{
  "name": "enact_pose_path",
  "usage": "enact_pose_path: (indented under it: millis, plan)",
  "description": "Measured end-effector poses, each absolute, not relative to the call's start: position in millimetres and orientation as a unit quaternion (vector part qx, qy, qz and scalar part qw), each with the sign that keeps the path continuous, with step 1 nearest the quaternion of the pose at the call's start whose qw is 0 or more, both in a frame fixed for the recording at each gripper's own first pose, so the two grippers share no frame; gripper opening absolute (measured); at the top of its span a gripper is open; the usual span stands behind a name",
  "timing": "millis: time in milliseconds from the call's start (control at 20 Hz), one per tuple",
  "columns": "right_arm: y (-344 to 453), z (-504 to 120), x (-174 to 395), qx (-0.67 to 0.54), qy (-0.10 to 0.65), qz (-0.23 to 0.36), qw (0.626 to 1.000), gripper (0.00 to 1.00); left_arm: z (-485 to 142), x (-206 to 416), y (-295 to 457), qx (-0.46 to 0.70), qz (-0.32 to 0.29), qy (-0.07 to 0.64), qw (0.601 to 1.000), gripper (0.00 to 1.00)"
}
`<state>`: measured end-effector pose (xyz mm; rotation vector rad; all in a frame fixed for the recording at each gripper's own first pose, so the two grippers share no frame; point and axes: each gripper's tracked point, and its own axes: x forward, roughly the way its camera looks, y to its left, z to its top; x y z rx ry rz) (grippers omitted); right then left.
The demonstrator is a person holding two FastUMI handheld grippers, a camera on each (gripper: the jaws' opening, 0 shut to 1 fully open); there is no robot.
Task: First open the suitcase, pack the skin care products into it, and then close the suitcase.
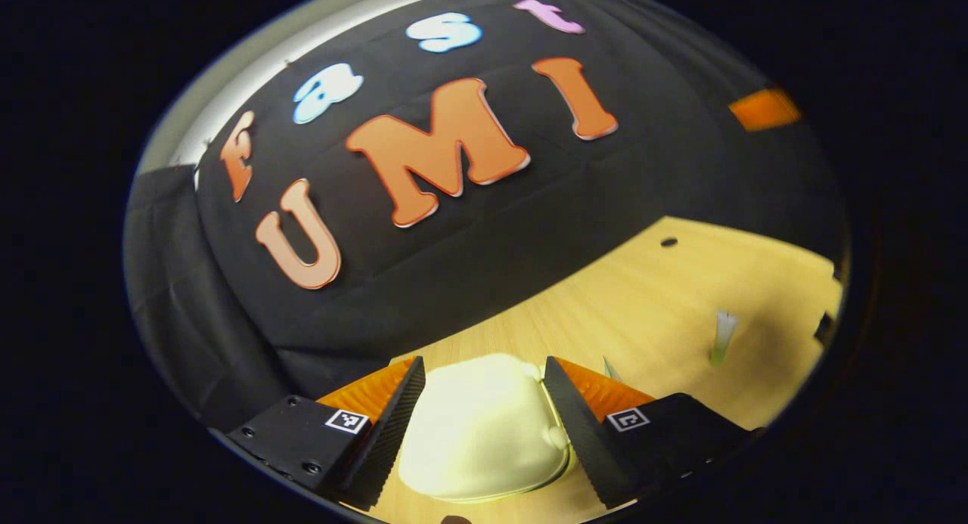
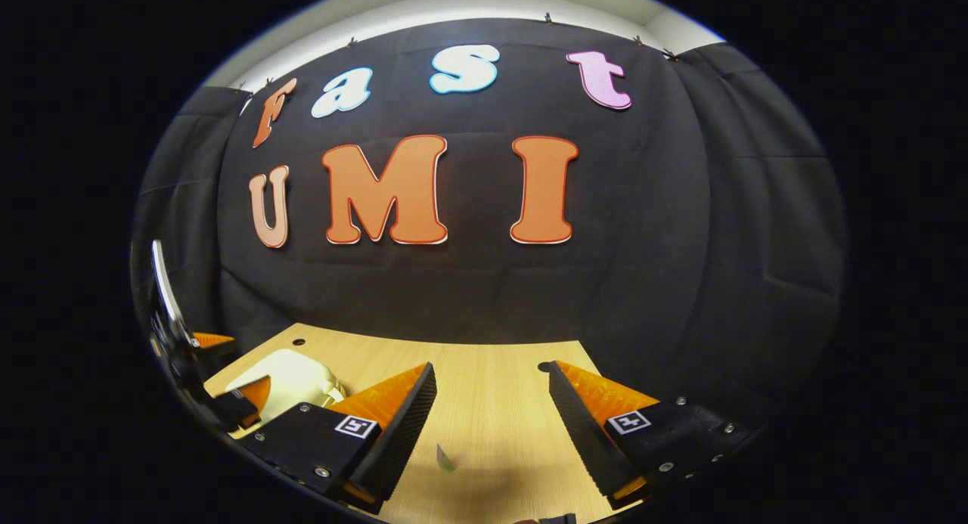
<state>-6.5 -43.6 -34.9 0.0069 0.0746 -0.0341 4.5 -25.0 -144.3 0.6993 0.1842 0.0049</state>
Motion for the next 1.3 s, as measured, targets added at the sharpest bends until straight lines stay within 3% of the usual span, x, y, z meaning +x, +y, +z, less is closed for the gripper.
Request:
enact_pose_path:
  millis: [250, 400, 900, 1000, 1150, 1200, 1300]
  plan:
    - [-67.9, -47.2, -8.4, 0.012, 0.051, -0.04, 0.998, 0.95, -237.2, 15.8, -30.0, 0.47, -0.046, 0.16, 0.867, 0.98]
    - [-85.1, -60.4, -7.9, 0.016, 0.067, -0.056, 0.996, 0.95, -257.6, 30.0, -34.1, 0.534, -0.063, 0.174, 0.825, 0.98]
    - [-121.7, -78.9, -4.0, 0.037, 0.094, -0.081, 0.992, 0.95, -284.3, 58.0, -26.9, 0.592, -0.054, 0.22, 0.774, 0.97]
    - [-123.6, -79.9, -5.2, 0.041, 0.097, -0.081, 0.991, 0.95, -297.6, 60.2, -32.0, 0.591, -0.067, 0.237, 0.768, 0.78]
    - [-125.6, -82.6, -3.9, 0.031, 0.099, -0.078, 0.991, 0.95, -308.1, 58.8, -30.3, 0.595, -0.055, 0.253, 0.76, 0.21]
    - [-122.8, -82.0, -1.4, 0.027, 0.099, -0.074, 0.992, 0.95, -306.7, 59.7, -30.7, 0.599, -0.053, 0.259, 0.756, 0.21]
    - [-112.9, -78.8, 2.9, 0.022, 0.095, -0.061, 0.993, 0.95, -301.5, 59.2, -32.0, 0.595, -0.053, 0.267, 0.756, 0.08]
